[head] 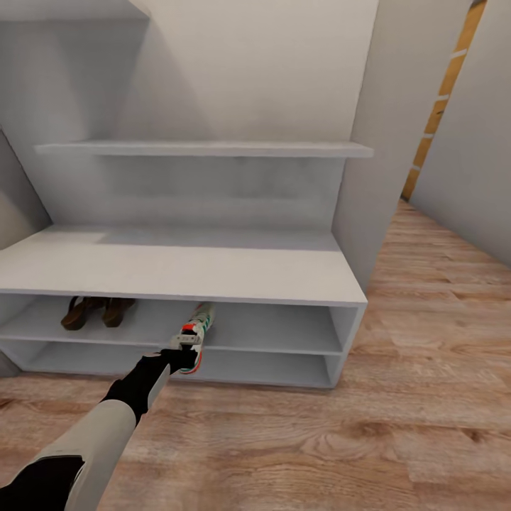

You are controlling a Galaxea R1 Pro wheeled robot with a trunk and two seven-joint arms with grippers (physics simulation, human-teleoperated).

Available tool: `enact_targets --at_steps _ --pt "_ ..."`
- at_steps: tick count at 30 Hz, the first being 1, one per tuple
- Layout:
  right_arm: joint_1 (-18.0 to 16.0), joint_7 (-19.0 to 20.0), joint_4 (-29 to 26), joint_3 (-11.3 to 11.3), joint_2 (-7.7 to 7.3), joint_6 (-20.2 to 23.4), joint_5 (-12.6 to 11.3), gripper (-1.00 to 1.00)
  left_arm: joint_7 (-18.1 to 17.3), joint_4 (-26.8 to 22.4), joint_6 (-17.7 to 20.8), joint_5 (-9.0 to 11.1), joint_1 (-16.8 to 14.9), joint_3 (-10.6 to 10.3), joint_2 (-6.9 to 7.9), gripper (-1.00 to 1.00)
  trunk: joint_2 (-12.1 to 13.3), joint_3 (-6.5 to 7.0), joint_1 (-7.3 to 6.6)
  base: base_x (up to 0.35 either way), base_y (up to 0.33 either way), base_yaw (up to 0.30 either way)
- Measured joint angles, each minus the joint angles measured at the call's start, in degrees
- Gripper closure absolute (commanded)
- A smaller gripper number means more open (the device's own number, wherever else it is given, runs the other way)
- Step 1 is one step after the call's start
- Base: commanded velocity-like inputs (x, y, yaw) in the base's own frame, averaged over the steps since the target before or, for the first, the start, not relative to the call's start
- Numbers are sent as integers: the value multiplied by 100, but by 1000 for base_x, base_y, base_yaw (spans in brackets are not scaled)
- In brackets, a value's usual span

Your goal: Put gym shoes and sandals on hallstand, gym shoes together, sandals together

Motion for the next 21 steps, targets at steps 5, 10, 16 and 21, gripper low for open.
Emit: enact_targets --at_steps 5,10,16,21 --pt "0 0 0 0 0 -2 -1 100 0 0 1 -1 5 -1 8 100 0 0 0 253 0 0" --pt "0 0 0 -4 0 -3 -2 100 0 0 -1 1 8 -1 -4 100 0 0 2 43 0 0" --pt "0 0 0 -8 0 -4 -2 100 9 0 -1 0 16 -1 -12 100 0 0 1 99 0 0" --pt "0 0 0 -9 -2 -4 -1 100 22 0 1 -2 11 -1 2 100 0 0 1 169 0 0"
